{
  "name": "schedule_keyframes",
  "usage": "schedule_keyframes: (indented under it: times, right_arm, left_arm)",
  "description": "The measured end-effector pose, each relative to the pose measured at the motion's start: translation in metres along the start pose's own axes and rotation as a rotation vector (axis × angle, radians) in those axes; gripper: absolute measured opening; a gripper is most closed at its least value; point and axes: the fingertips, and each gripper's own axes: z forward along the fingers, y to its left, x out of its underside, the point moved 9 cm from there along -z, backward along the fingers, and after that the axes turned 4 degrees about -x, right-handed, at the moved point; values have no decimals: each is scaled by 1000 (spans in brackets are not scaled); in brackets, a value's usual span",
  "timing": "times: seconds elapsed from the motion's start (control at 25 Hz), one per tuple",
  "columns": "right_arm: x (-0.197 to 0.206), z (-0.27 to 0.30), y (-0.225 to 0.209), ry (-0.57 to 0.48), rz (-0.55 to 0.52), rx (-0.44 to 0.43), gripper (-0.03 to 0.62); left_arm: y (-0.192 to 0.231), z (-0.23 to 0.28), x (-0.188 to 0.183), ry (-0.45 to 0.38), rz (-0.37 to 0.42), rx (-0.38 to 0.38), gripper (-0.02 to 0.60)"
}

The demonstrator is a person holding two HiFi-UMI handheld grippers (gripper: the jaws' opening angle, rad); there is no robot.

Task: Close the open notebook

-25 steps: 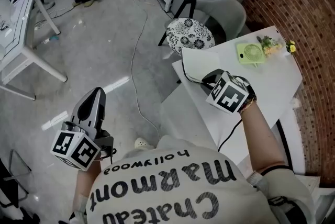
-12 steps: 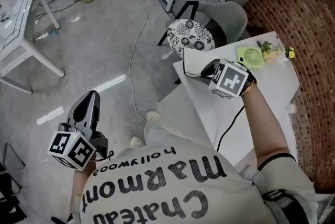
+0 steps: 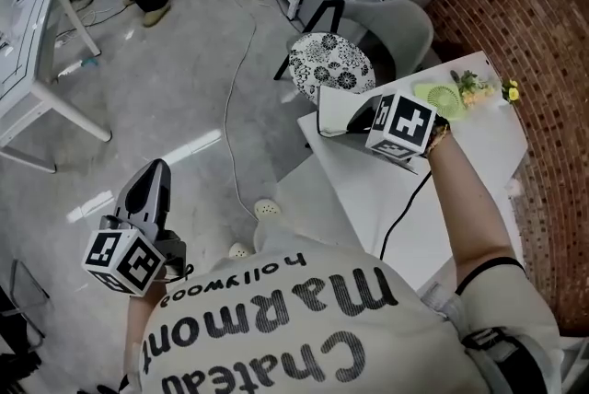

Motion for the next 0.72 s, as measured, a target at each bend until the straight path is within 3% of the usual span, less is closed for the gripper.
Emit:
schedule_keyframes:
  times: [0.32, 0.72]
  right_arm:
    - [-6, -4, -27, -1, -35, -30, 28]
    - [-5, -1, -56, -11, -41, -125, 28]
  left_arm:
    - [-11, 35, -12, 11, 19, 24, 2]
    - [-11, 51, -20, 17, 26, -18, 2]
